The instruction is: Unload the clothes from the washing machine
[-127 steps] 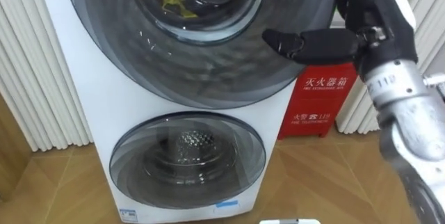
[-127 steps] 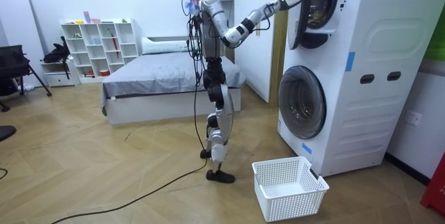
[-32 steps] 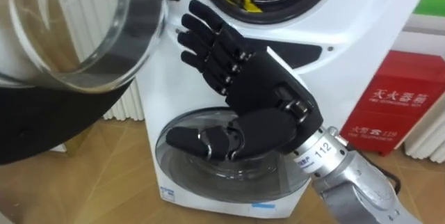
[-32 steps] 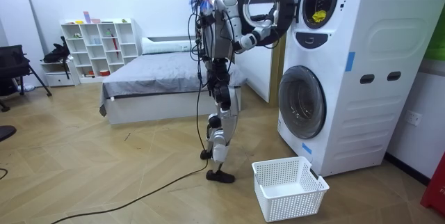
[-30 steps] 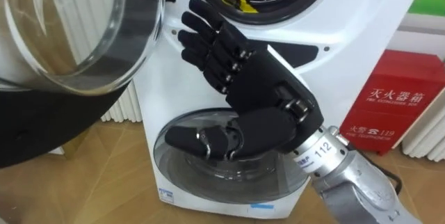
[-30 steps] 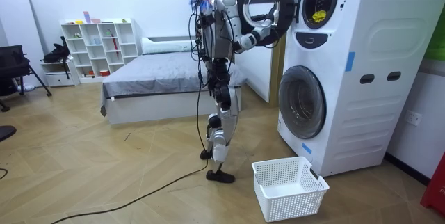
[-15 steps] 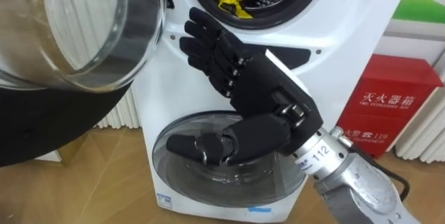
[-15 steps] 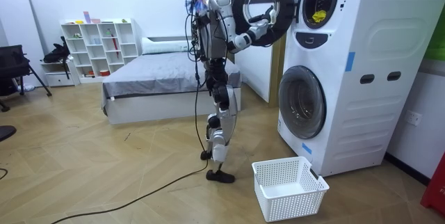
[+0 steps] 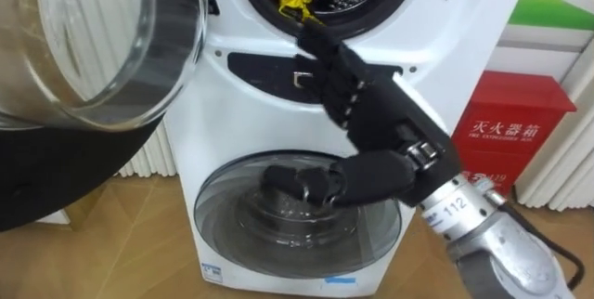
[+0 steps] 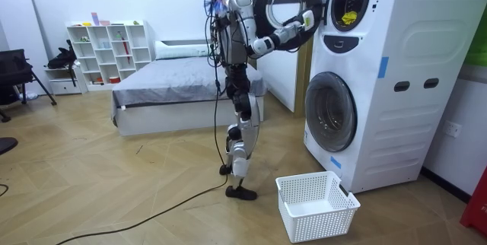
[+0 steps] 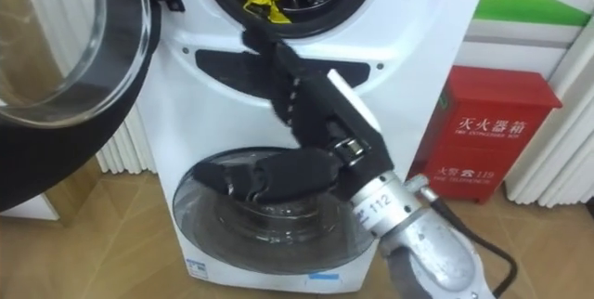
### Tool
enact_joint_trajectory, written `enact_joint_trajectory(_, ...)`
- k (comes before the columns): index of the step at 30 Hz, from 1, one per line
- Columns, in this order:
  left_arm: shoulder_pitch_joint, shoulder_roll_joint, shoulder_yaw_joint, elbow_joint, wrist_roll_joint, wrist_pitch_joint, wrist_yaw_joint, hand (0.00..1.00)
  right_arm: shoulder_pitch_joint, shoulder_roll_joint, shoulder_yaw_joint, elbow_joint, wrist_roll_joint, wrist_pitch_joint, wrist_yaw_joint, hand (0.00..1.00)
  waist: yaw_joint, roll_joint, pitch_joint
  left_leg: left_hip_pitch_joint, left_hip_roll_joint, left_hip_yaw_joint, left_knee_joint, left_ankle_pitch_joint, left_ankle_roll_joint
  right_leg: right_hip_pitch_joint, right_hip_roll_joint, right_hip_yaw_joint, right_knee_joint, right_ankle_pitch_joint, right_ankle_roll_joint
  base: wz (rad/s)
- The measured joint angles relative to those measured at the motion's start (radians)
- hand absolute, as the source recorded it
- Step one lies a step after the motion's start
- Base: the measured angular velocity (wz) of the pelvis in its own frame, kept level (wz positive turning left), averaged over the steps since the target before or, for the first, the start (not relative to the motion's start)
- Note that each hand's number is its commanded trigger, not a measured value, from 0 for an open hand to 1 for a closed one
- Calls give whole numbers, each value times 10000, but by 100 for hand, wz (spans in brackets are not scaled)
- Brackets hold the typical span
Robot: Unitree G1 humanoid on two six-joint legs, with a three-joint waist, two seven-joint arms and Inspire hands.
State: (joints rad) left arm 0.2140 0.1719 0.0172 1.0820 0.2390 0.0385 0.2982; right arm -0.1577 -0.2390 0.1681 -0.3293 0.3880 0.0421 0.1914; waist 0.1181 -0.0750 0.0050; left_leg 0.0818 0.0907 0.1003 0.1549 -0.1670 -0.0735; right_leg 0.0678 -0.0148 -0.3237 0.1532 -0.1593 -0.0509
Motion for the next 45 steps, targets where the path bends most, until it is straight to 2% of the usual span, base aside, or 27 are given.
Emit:
enact_joint_trajectory(2,-35,29,1,7,-8,27,1,0,-221,-1,4,288,3,-57,-100,0,18,-75,83,-9,13,103,221,-2,-2,21,60,137,44,-15,-24,-17)
enact_joint_trajectory(5,-84,35,2,45,56,53,-38,0,-405,-3,-3,487,-340,-58,-163,0,156,-113,108,-418,174,101,1491,-348,-32,-33,77,202,419,-254,-120,-11)
enact_joint_trajectory(6,-195,65,3,45,54,64,-44,0,-462,20,8,548,-517,-63,-166,0,198,-97,127,-686,290,82,2330,-529,-57,-33,111,250,690,-452,-178,-9)
enact_joint_trajectory(7,-194,87,4,64,54,73,-45,0,-512,32,27,617,-666,-64,-169,0,260,-100,127,-824,353,70,2772,-575,-71,-22,121,275,782,-566,-209,-13)
enact_joint_trajectory(9,-150,105,-8,66,57,161,-61,0,-915,40,72,1029,-1046,-77,-263,0,341,-68,144,-1652,611,-133,4709,-599,-1,34,165,402,1244,-892,-415,-13)
enact_joint_trajectory(10,-136,96,-9,67,58,232,-73,0,-1030,66,71,1169,-1050,-84,-317,0,360,-62,134,-1837,622,-267,5049,-621,41,47,191,421,1322,-962,-459,-5)
enact_joint_trajectory(13,-136,-10,-47,-15,88,481,-228,0,-1411,95,71,1608,-1076,-84,-862,0,472,-54,140,-2872,281,-222,4409,-679,50,187,188,375,1373,-1088,-550,-12)
enact_joint_trajectory(14,-134,-14,-43,-24,91,488,-230,0,-1414,56,71,1667,-1066,-82,-1023,0,652,-36,135,-3143,61,-214,3511,-497,75,255,181,363,1371,-1171,-567,-27)
enact_joint_trajectory(16,-82,70,-33,-15,79,497,-224,0,-1413,45,91,1683,-1021,-77,-1183,0,786,-88,110,-3352,-182,-208,2237,450,300,420,182,428,1397,-1379,-505,-20)
enact_joint_trajectory(17,-24,139,-35,-15,83,505,-224,0,-1450,51,109,1681,-1020,-80,-1249,0,803,-189,33,-3256,-237,-199,1822,1148,420,508,169,498,1385,-1497,-425,0)
enact_joint_trajectory(18,-30,175,-38,-15,86,509,-226,0,-1488,35,110,1677,-1015,-80,-1314,0,729,-347,-15,-3112,-389,-185,1626,1437,584,572,92,499,1343,-1589,-320,6)
enact_joint_trajectory(19,-35,162,-39,-13,89,507,-235,0,-1495,17,109,1678,-1000,-80,-1365,0,725,-396,-9,-3073,-465,-179,1618,1532,668,649,54,508,1255,-1602,-284,12)
enact_joint_trajectory(22,-52,31,2,-10,80,501,-256,0,-1539,-30,107,1679,-1007,-76,-1623,0,709,-461,-18,-2967,-674,-41,1752,1272,828,969,-153,517,876,-1488,-127,0)
enact_joint_trajectory(25,-96,44,72,-12,76,519,-319,0,-1566,-40,99,1687,-1143,-75,-1788,0,648,-418,34,-2961,-862,41,1912,949,899,1104,-365,603,858,-1554,50,-1)
enact_joint_trajectory(28,-254,33,-3,-8,68,747,-585,0,-1562,-273,91,1689,-1091,-57,-1894,0,386,-332,108,-2909,-1172,141,1936,678,1090,1036,-714,617,1440,-1766,425,19)
enact_joint_trajectory(30,-384,29,-7,-5,69,894,-657,0,-1455,-321,78,1704,-1185,-112,-2029,0,138,-303,129,-2605,-1409,382,1901,436,1355,684,-1182,653,2899,-1968,784,26)
enact_joint_trajectory(31,-412,30,-11,2,62,930,-658,0,-1271,-368,59,1617,-1210,-236,-2073,0,62,-284,131,-2478,-1477,390,1900,359,1402,591,-1289,719,3309,-1970,792,17)
enact_joint_trajectory(33,-622,48,-15,1,46,1049,-653,0,-988,-445,36,1614,-1246,-406,-2231,0,-260,-219,163,-2073,-1780,371,1913,52,1621,257,-1821,764,4960,-1798,1028,7)
enact_joint_trajectory(35,-872,91,-122,-3,29,1034,-627,0,-825,-467,-125,1693,-1301,-488,-2403,0,-391,-118,175,-1734,-1918,329,1916,-136,1769,125,-1956,826,5770,-1395,1038,3)
enact_joint_trajectory(37,-1050,127,-296,-49,64,989,-621,0,-755,-471,-419,1937,-1297,-561,-2426,0,-415,104,146,-1371,-1864,217,1845,-288,1852,-98,-1891,1007,6337,-668,1039,-5)
enact_joint_trajectory(38,-1137,185,-297,-141,64,945,-616,0,-684,-453,-660,2019,-1389,-567,-2414,0,-449,237,156,-1211,-1784,100,1717,-344,1899,-285,-1754,1106,6439,-691,1060,0)
enact_joint_trajectory(39,-1149,285,-305,-335,66,871,-590,0,-589,-443,-847,2024,-1438,-622,-2341,0,-477,229,116,-1160,-1661,64,1590,-322,1899,-628,-1536,1213,6184,-1195,1065,0)
enact_joint_trajectory(40,-1158,334,-345,-370,66,822,-556,0,-545,-442,-896,2023,-1446,-631,-2315,0,-494,228,116,-1111,-1621,56,1504,-274,1905,-811,-1434,1214,5986,-1380,1038,3)
enact_joint_trajectory(42,-1029,383,-449,-391,30,681,-369,0,-493,-448,-959,2023,-1425,-594,-2257,0,-628,211,98,-973,-1498,22,1343,-251,1890,-1191,-966,1392,4017,-1562,967,7)
enact_joint_trajectory(43,-1006,374,-452,-391,41,651,-352,0,-487,-443,-975,2021,-1425,-593,-2230,0,-634,187,98,-935,-1508,23,1339,-255,1884,-1206,-873,1520,3312,-1413,928,13)
enact_joint_trajectory(44,-940,363,-483,-387,45,636,-312,0,-484,-451,-964,2016,-1452,-557,-2223,0,-658,86,68,-847,-1568,-2,1313,-278,1850,-1231,-739,1716,2387,-467,703,14)
enact_joint_trajectory(45,-813,318,-507,-409,63,630,-242,0,-442,-447,-965,2017,-1447,-469,-2195,0,-661,176,-42,-776,-1498,-102,1254,-297,1788,-1031,-648,1739,1975,-316,633,9)
